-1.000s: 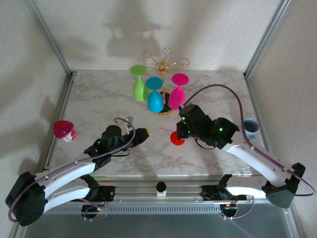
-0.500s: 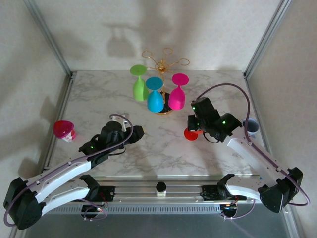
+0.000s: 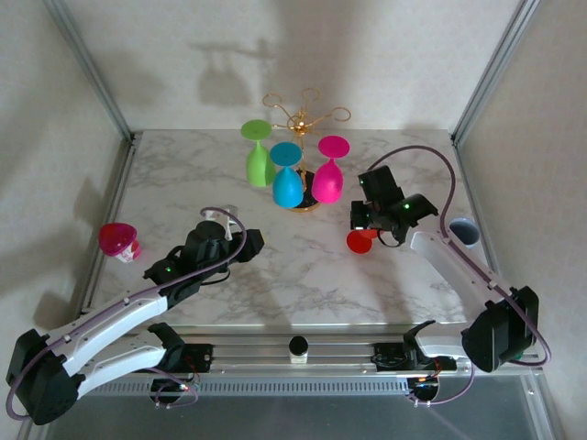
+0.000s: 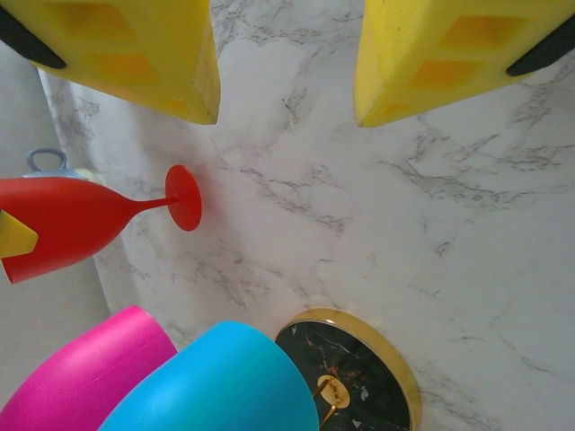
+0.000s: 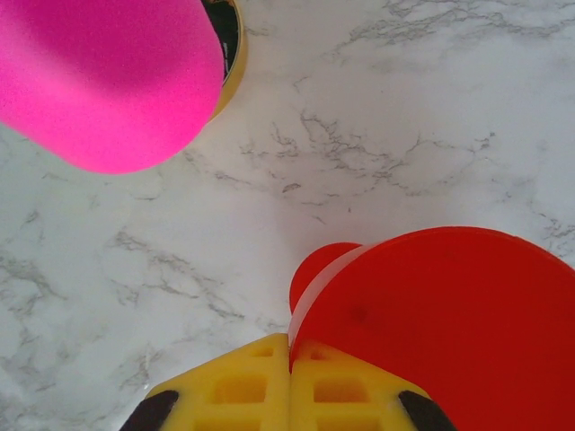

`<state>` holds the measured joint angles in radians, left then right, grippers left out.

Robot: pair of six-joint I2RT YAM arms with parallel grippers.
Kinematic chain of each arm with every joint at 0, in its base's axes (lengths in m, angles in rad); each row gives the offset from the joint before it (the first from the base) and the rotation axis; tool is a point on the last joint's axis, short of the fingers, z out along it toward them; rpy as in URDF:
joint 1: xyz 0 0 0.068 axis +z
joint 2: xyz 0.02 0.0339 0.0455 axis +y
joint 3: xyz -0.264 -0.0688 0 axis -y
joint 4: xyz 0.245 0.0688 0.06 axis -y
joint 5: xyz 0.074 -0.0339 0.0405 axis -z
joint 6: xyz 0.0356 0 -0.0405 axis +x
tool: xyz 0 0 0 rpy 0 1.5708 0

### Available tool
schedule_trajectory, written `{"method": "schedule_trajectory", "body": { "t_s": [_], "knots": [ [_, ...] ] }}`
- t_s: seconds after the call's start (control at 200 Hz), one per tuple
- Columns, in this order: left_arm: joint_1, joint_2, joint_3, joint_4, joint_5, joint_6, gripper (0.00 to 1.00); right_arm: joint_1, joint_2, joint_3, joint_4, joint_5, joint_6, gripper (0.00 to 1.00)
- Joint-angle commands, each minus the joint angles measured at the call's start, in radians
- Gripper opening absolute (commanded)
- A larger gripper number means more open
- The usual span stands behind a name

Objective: Take the wine glass off the wine glass rack

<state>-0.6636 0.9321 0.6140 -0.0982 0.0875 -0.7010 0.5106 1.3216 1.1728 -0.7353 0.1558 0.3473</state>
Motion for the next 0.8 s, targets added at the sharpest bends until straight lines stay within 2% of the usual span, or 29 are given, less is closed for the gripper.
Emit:
{"method": "schedule_trajectory", "body": {
  "t_s": [0.0, 0.415, 0.791],
  "knots": [
    [0.01, 0.009, 0.036, -0.015, -0.019, 0.029, 0.44, -0.01, 0.031, 0.047, 0.034, -0.011, -0.033, 0.0],
    [0.032, 0.023, 0.041, -0.018, -0.011, 0.037, 0.44, -0.017, 0.164, 0.152, 0.027, 0.029, -0.085, 0.0],
    [0.039, 0.04, 0.039, -0.011, 0.0, 0.037, 0.44, -0.02, 0.183, 0.14, 0.03, 0.036, -0.09, 0.0]
  ]
}}
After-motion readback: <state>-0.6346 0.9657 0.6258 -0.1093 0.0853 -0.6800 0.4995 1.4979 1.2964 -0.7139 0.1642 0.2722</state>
